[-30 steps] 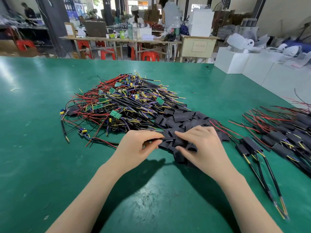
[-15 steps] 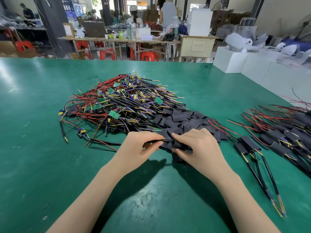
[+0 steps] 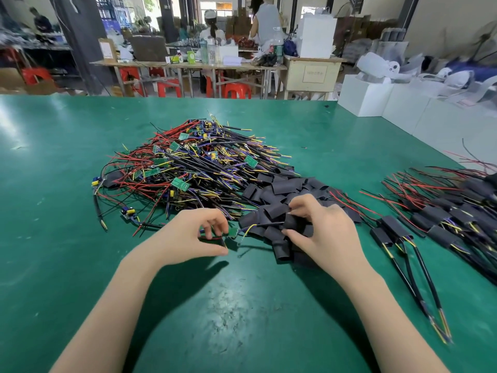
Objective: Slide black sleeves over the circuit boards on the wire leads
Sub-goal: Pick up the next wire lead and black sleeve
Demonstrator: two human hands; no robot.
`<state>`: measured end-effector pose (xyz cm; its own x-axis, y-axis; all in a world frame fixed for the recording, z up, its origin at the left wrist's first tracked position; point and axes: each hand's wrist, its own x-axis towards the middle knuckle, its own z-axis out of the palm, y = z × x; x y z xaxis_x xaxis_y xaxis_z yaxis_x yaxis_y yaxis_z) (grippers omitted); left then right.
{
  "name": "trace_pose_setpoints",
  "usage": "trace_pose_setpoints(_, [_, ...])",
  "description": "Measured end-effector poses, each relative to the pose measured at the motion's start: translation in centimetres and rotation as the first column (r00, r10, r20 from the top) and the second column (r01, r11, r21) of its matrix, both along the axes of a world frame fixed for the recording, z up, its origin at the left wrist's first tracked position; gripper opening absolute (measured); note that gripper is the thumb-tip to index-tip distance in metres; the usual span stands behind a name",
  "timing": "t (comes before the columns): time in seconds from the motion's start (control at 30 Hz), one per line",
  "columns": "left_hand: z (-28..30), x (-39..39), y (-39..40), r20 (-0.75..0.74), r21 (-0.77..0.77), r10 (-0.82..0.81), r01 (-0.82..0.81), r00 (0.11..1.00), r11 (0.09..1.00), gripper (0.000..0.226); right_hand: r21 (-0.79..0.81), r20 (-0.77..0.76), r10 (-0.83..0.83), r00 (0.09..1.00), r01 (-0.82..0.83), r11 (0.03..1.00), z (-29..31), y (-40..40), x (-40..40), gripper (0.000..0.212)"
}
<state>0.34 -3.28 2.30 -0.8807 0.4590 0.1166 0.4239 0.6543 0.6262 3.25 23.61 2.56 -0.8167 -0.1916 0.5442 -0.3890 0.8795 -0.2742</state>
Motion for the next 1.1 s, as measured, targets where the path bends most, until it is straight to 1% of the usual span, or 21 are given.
trace_pose_setpoints(0.07, [-0.4, -0.2, 0.5, -0.067, 0.005, 0.040, -0.040, 0.997, 0.999, 0.032, -0.015, 0.009, 0.010, 1.000, -0.010, 1.000, -0.1, 0.1, -0.1, 0.042])
trace_pose_setpoints(0.13, [-0.8, -0.2, 0.9, -0.126, -0.024, 0.075, -0.079, 0.989, 0.997, 0.031, -0.011, 0.017, 0.021, 1.000, -0.021, 1.000, -0.2, 0.1, -0.1, 0.038])
trace_pose_setpoints(0.2, [-1.1, -0.2, 1.3, -0.184, -0.085, 0.075, -0.092, 0.980, 0.992, 0.020, 0.013, 0.022, 0.033, 0.999, -0.034, 0.999, -0.3, 0.1, -0.1, 0.033])
trace_pose_setpoints(0.23, [-1.1, -0.2, 1.4, -0.204, -0.089, 0.074, -0.094, 0.976, 0.992, 0.013, 0.025, 0.022, 0.040, 0.999, -0.041, 0.999, -0.3, 0.1, -0.1, 0.031])
trace_pose_setpoints(0.3, [-1.1, -0.1, 1.6, -0.228, -0.040, 0.083, -0.095, 0.970, 0.995, 0.006, 0.039, 0.025, 0.043, 0.999, -0.044, 0.998, -0.2, 0.0, 0.0, 0.028])
trace_pose_setpoints(0.37, [-0.9, 0.0, 1.8, -0.231, 0.047, 0.101, -0.093, 0.968, 0.995, 0.004, 0.058, 0.009, 0.024, 1.000, -0.024, 0.998, 0.0, 0.1, 0.1, 0.028])
trace_pose_setpoints(0.47, [-0.5, 0.1, 1.9, -0.146, 0.210, 0.110, -0.078, 0.983, 0.975, 0.005, 0.114, -0.028, -0.020, 0.999, 0.023, 0.993, 0.1, 0.3, 0.2, 0.031])
trace_pose_setpoints(0.57, [-0.4, 0.2, 1.9, -0.055, 0.304, 0.094, -0.073, 0.994, 0.950, 0.007, 0.243, 0.020, -0.061, 0.998, 0.054, 0.968, 0.0, 0.4, 0.1, 0.035])
trace_pose_setpoints(0.67, [-0.2, 0.1, 2.0, 0.001, 0.381, 0.051, -0.048, 0.999, 0.923, 0.006, 0.280, 0.060, -0.064, 0.996, 0.044, 0.959, -0.1, 0.9, -0.1, 0.039])
trace_pose_setpoints(0.73, [-0.2, 0.1, 2.2, 0.015, 0.427, 0.012, -0.017, 1.000, 0.904, 0.007, 0.265, 0.018, -0.021, 1.000, 0.015, 0.964, 0.3, 1.0, 0.0, 0.037])
trace_pose_setpoints(0.8, [-0.2, 0.2, 2.5, 0.025, 0.454, -0.021, 0.007, 0.999, 0.891, 0.008, 0.172, -0.048, -0.002, 0.999, 0.010, 0.985, 0.6, 1.2, 0.1, 0.037])
trace_pose_setpoints(0.9, [-0.3, 0.5, 3.1, 0.058, 0.476, -0.058, 0.024, 0.997, 0.879, 0.010, 0.063, -0.048, 0.032, 0.998, -0.029, 0.998, 0.7, 0.9, 0.4, 0.039])
trace_pose_setpoints(1.0, [-0.5, 0.8, 3.9, 0.103, 0.481, -0.099, 0.038, 0.990, 0.876, 0.011, 0.048, -0.047, 0.108, 0.993, -0.106, 0.993, 0.6, 0.1, 0.6, 0.038])
trace_pose_setpoints(1.1, [-0.8, 0.9, 4.3, 0.134, 0.481, -0.121, 0.042, 0.984, 0.875, 0.010, 0.051, -0.083, 0.177, 0.981, -0.173, 0.984, 0.2, -0.8, 0.7, 0.041])
